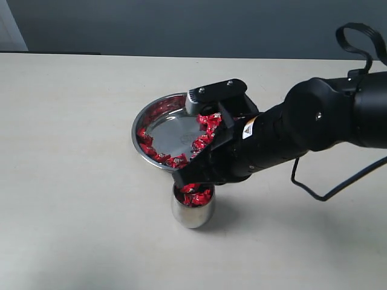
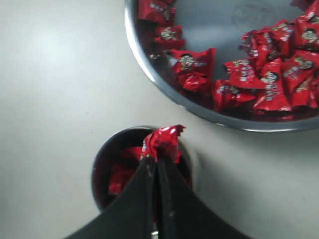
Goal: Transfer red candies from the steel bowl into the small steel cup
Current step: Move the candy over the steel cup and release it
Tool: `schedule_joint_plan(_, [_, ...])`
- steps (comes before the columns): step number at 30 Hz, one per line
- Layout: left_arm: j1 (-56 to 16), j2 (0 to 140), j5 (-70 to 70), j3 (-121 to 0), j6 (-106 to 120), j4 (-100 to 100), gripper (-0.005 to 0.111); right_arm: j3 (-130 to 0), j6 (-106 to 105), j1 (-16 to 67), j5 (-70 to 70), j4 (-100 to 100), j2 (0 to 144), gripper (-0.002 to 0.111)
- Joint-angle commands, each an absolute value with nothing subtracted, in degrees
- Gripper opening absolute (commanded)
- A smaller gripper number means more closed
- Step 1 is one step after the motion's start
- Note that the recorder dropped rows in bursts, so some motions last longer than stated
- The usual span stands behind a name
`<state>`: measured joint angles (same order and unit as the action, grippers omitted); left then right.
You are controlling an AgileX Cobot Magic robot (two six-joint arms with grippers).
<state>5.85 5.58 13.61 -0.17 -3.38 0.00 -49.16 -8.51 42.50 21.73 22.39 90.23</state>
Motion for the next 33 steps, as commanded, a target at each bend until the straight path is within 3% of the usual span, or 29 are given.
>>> schedule_joint_plan(1, [5.6, 5.3, 13.4, 0.0, -3.5, 0.0, 0.0, -48.9, -9.2, 44.8, 21.9, 22.6, 89.7, -0.001])
schedule_joint_plan(25, [5.6, 5.3, 13.4, 0.0, -3.5, 0.0, 0.0, -48.9, -9.6, 44.8, 26.6, 20.2, 89.7, 0.0])
schedule_joint_plan(30, [5.6, 5.3, 13.4, 0.0, -3.5, 0.0, 0.0, -48.9, -9.6, 44.8, 25.7, 19.6, 89.7, 0.022])
schedule_joint_plan(33, [5.6, 5.3, 13.4, 0.0, -3.5, 0.0, 0.0, -48.9, -9.6, 44.8, 24.6, 19.6, 89.7, 0.026])
